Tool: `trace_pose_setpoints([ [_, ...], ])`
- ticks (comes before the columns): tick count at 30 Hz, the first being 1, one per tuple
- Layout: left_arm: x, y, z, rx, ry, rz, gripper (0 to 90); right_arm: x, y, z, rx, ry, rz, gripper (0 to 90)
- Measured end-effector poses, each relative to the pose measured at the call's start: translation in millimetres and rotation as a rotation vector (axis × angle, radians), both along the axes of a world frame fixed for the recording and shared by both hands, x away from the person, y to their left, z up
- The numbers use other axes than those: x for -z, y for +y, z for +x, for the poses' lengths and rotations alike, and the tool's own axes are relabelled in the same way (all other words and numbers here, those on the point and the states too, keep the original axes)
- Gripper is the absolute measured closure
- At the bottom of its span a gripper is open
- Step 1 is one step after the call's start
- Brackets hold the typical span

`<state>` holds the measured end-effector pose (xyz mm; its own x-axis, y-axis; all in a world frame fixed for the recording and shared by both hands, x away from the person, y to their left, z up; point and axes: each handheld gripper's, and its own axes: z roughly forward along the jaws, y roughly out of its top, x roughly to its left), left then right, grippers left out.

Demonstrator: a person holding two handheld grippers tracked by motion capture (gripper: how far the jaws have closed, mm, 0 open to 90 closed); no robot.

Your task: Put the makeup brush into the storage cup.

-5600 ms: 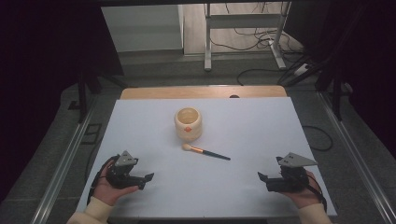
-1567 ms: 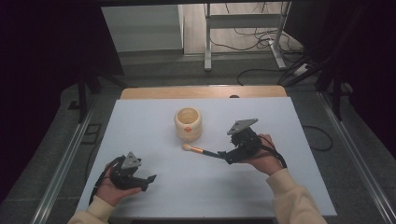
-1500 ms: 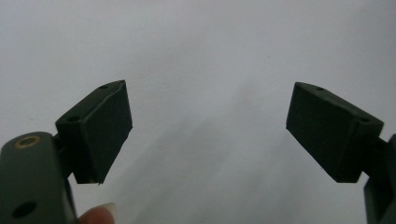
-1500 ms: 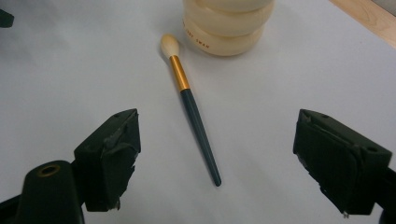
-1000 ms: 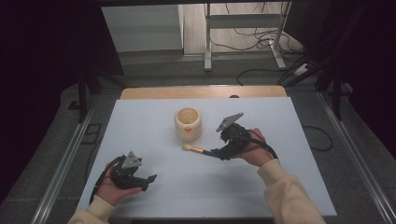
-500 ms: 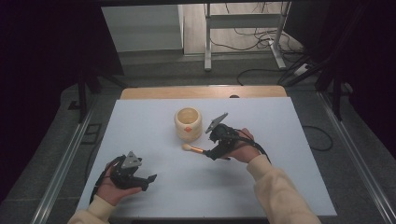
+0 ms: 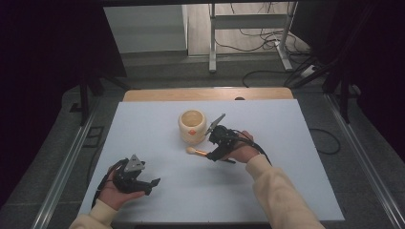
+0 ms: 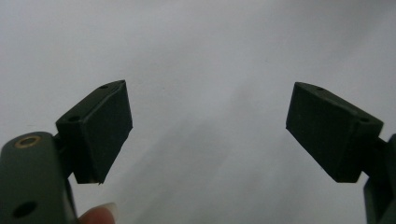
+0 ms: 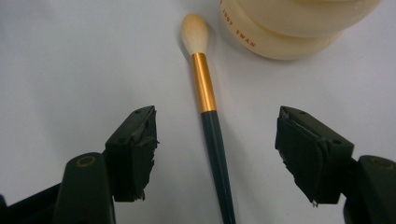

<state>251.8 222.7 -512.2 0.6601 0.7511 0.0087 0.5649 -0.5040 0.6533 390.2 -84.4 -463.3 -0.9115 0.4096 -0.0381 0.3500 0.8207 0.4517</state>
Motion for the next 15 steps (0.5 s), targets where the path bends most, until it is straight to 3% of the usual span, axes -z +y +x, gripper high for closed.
trace_pose_setpoints([
  [15, 0.2, 0.4, 0.4, 0.003, 0.000, 0.004, 15.3, 13.9, 14.2, 6.7, -0.026, 0.031, -0.045, 34.8],
])
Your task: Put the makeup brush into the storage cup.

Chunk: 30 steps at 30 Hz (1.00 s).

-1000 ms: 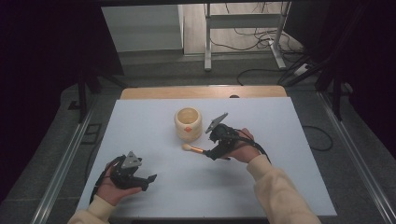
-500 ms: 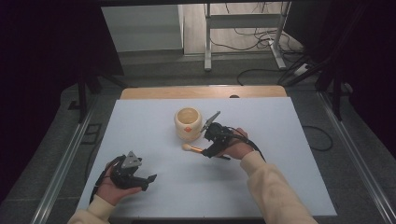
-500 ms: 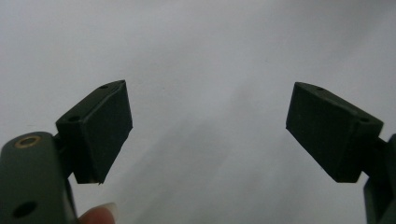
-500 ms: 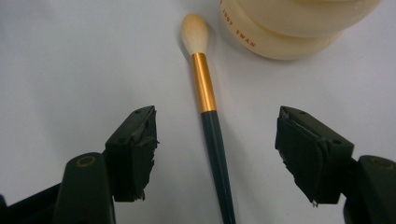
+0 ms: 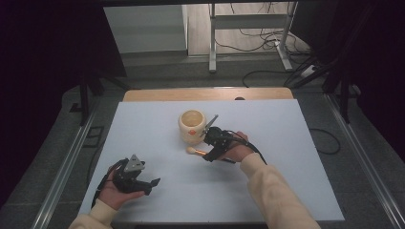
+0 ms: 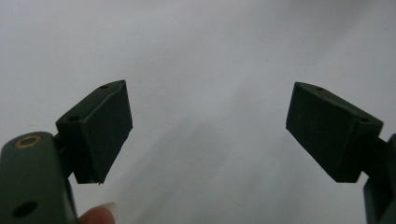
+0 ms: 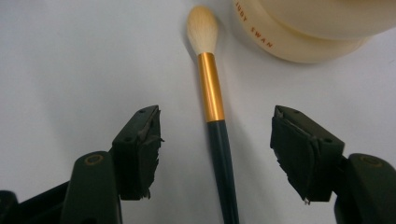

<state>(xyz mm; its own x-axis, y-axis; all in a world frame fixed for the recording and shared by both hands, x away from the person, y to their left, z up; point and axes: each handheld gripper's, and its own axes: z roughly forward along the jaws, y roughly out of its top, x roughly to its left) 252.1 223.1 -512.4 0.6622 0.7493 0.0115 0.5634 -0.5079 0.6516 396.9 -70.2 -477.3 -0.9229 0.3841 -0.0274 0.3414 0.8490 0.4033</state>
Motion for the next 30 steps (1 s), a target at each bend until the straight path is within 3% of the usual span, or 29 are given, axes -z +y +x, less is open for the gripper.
trace_pose_setpoints([
  [14, 0.1, -0.4, 0.5, 0.003, 0.002, 0.000, 15.3, 17.8, 3.1, 12.6, -0.021, 0.049, -0.048, 44.1],
  [30, 0.1, -0.2, 1.2, 0.006, 0.002, 0.000, 15.3, 21.9, 15.8, 17.3, -0.062, 0.066, -0.121, 61.6],
])
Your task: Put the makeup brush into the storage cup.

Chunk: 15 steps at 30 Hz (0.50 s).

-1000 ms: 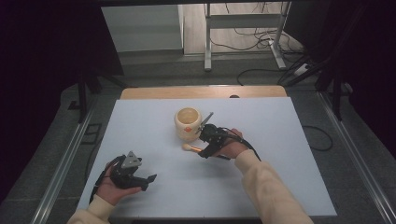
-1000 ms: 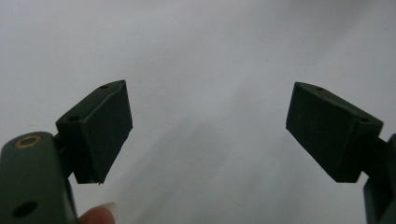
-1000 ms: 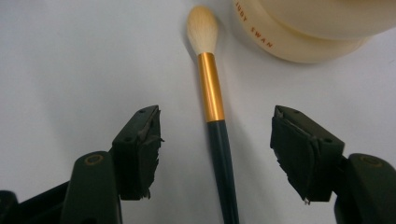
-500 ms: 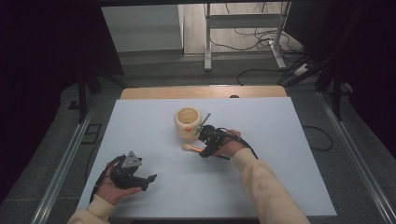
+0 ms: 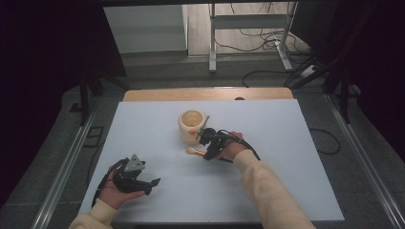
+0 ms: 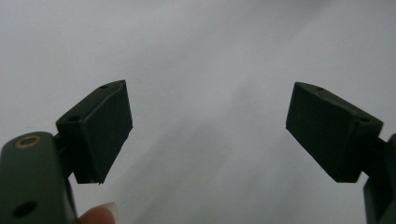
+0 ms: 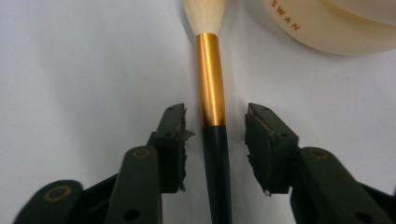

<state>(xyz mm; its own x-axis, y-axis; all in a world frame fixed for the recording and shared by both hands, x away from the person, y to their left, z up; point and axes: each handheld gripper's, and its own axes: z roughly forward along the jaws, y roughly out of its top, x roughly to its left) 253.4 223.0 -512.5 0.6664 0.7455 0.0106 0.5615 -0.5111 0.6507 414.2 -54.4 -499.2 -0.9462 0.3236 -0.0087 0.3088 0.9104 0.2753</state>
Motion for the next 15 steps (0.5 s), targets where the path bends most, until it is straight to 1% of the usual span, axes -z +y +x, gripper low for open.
trace_pose_setpoints([
  [4, -0.3, 0.8, 0.2, -0.002, -0.002, -0.003, 15.3, 1.3, 3.5, 0.6, -0.006, -0.003, -0.023, 65.6],
  [7, 0.1, 1.0, 0.3, -0.004, -0.003, -0.004, 15.4, 1.3, 3.6, 0.9, -0.005, -0.004, -0.025, 67.0],
  [10, -0.4, 0.7, 0.0, -0.002, -0.002, -0.003, 15.4, 1.1, 6.3, -0.9, -0.028, -0.011, -0.046, 72.5],
  [11, -0.4, 0.7, 0.0, -0.002, -0.002, -0.003, 15.4, 1.1, 6.3, -0.9, -0.028, -0.011, -0.046, 72.5],
  [12, -0.8, 0.7, -0.3, -0.001, -0.003, -0.003, 15.4, 1.1, 8.3, -2.1, -0.044, -0.013, -0.057, 76.2],
  [15, -0.9, 0.9, -0.5, 0.000, -0.003, -0.002, 15.4, 0.8, 9.1, -1.5, -0.046, 0.001, -0.061, 78.5],
])
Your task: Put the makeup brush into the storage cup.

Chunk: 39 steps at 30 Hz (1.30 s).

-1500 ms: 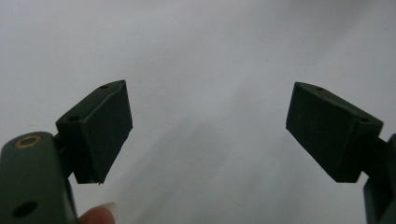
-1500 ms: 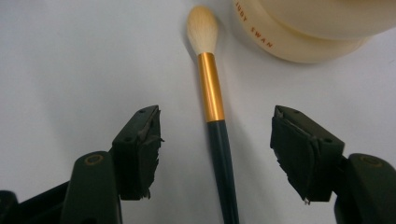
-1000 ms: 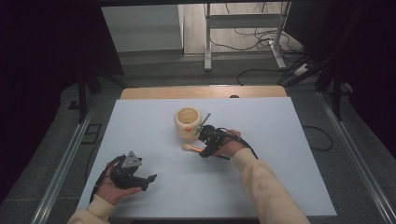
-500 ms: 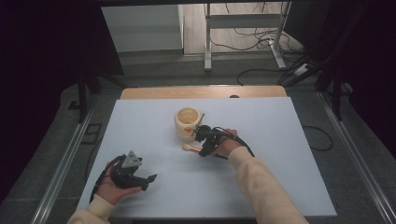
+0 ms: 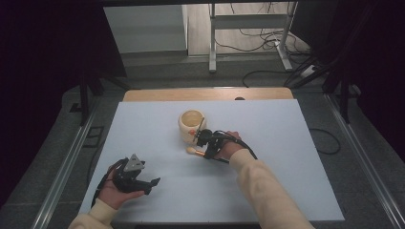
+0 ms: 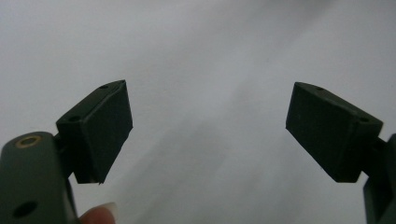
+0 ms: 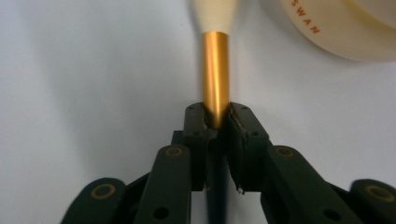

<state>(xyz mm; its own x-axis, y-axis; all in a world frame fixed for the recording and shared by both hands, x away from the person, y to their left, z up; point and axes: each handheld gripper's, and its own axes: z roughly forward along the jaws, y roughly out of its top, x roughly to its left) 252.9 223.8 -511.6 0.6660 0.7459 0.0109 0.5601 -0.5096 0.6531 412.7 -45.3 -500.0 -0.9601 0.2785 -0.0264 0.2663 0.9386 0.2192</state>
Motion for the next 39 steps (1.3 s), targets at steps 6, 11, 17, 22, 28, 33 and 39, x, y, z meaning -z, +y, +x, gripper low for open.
trace_pose_setpoints([
  [6, -0.6, -0.1, -0.3, 0.003, -0.006, -0.003, 15.8, -0.7, 0.2, 1.8, -0.022, 0.012, -0.002, 79.1],
  [11, -0.2, 0.6, 0.1, -0.001, -0.006, -0.002, 15.8, -5.3, -2.7, -0.9, -0.040, -0.007, 0.012, 79.4],
  [17, -0.7, 0.9, -0.8, -0.002, -0.007, 0.002, 15.8, -19.3, -8.1, -3.8, -0.033, -0.030, 0.055, 79.6],
  [22, -0.6, 0.8, -1.0, -0.004, -0.007, 0.000, 15.8, -30.1, -12.5, -5.9, -0.034, -0.036, 0.096, 79.6],
  [28, -0.4, 1.5, -0.7, -0.005, -0.005, -0.001, 15.8, -45.6, -15.2, -10.5, -0.034, -0.063, 0.134, 79.6],
  [33, -1.0, 1.5, -1.1, -0.006, -0.008, 0.002, 15.8, -54.7, -21.8, -15.7, -0.025, -0.074, 0.167, 79.5],
  [39, -0.7, 1.6, -1.1, -0.005, -0.007, 0.004, 15.8, -65.6, -27.5, -22.4, -0.038, -0.104, 0.203, 79.5],
])
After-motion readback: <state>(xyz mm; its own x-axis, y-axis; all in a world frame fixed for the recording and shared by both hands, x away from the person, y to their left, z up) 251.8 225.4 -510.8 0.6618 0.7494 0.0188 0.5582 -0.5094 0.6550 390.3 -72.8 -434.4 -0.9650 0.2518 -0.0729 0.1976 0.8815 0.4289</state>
